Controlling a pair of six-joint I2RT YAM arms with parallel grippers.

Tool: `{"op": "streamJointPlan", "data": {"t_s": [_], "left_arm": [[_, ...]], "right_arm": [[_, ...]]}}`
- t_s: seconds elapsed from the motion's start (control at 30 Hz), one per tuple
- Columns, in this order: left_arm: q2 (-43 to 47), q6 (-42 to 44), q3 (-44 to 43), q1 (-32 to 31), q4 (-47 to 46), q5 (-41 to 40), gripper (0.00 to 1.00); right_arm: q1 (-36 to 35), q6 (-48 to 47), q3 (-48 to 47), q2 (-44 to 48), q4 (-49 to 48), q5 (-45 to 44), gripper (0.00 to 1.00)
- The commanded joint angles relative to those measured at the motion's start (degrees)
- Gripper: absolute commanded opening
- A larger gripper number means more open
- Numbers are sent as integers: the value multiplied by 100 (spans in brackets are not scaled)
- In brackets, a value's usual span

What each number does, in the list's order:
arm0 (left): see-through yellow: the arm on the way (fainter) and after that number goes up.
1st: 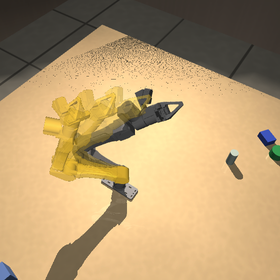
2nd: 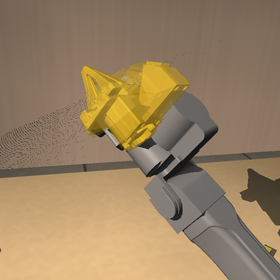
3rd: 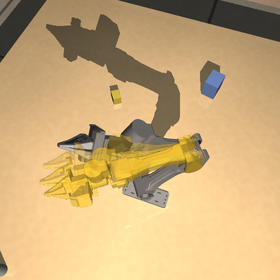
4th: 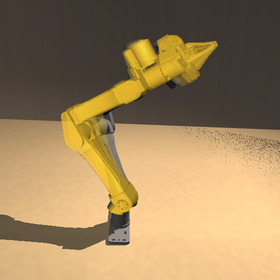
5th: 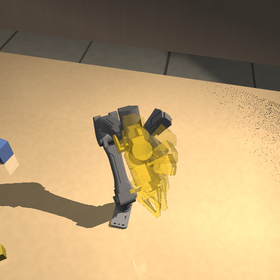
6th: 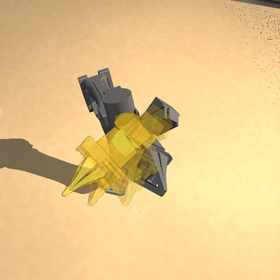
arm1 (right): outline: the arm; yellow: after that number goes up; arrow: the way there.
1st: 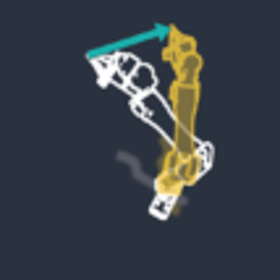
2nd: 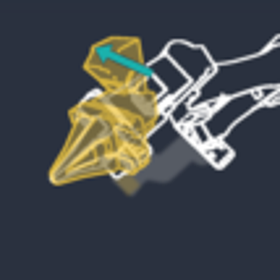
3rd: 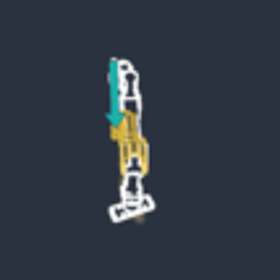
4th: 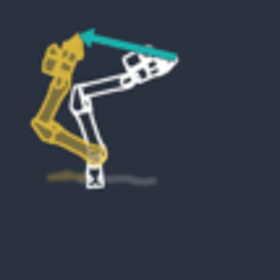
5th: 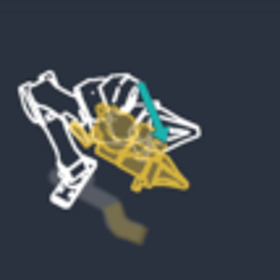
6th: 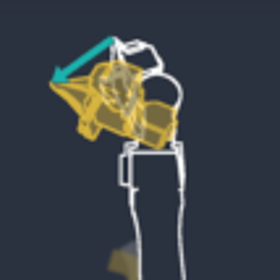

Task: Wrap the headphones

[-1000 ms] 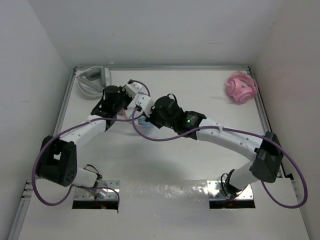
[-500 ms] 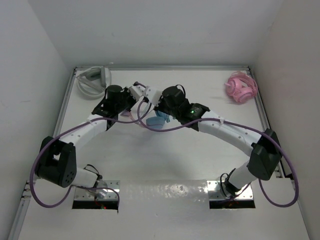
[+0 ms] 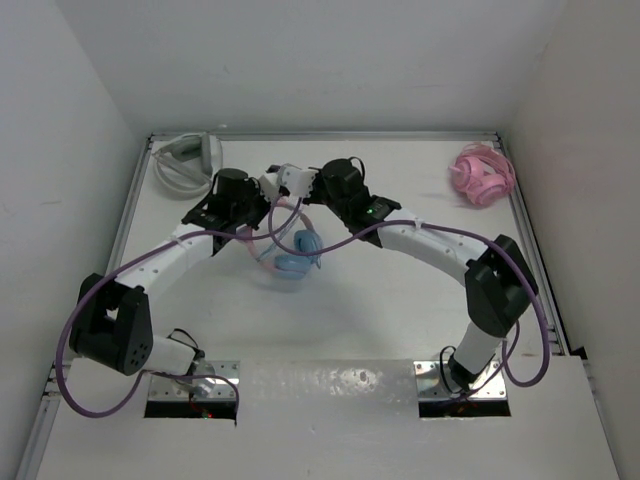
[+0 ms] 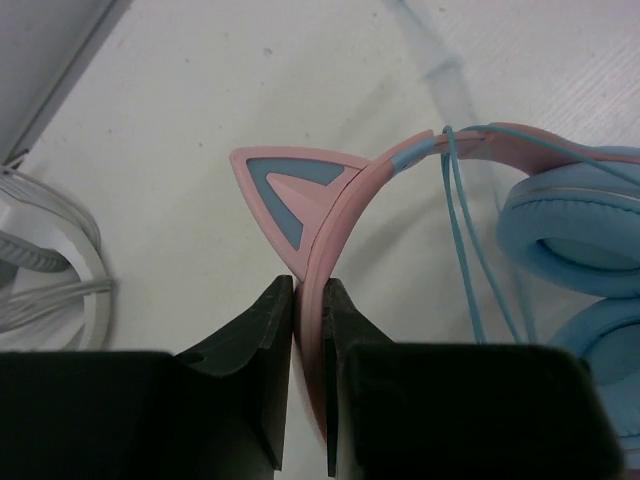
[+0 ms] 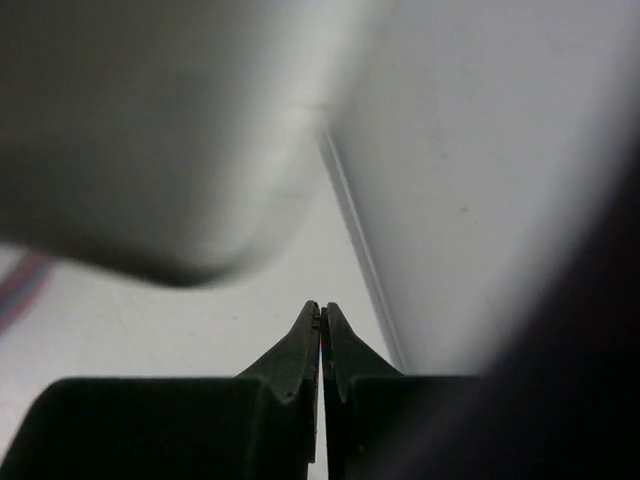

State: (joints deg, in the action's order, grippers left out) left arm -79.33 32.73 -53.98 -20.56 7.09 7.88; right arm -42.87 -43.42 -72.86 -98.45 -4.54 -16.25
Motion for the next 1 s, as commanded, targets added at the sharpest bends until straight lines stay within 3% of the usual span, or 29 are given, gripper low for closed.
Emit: {"op": "streamJointPlan", "data": {"t_s": [0.0,0.17,0.27,0.5,0.57,0.6,0.7,0.83,0.97], "left_arm": [[304,199,-280,-282,-103,565,0],[243,32,-289,-282,-278,390,0],[225,5,-315,-282,-253,468,0],[207,-179,-438,-282,-138,601,0],[190,-214,-526,-282,-120,504,0],[181,-258,-561,-282,-112,452,0],[163,-433,-667,-282,-94,390,0],[120,-610,-746,-273,-103,372,0],[93,-663,-728,-273,-182,346,0]], "right_arm": [[446,-378,-229,-121,-610,-801,0],[438,-1045,263,45,-1357,-1222,0],[542,-476,211,195,-857,-777,0],[622,894,1035,634,-1067,121,3],[736,1580,1238,836,-927,831,17],[771,1808,1309,880,-892,1086,31],[851,2705,1537,1003,-865,1790,48],[904,3706,1678,978,-759,2652,90],[912,4113,1872,793,-952,3119,96]]}}
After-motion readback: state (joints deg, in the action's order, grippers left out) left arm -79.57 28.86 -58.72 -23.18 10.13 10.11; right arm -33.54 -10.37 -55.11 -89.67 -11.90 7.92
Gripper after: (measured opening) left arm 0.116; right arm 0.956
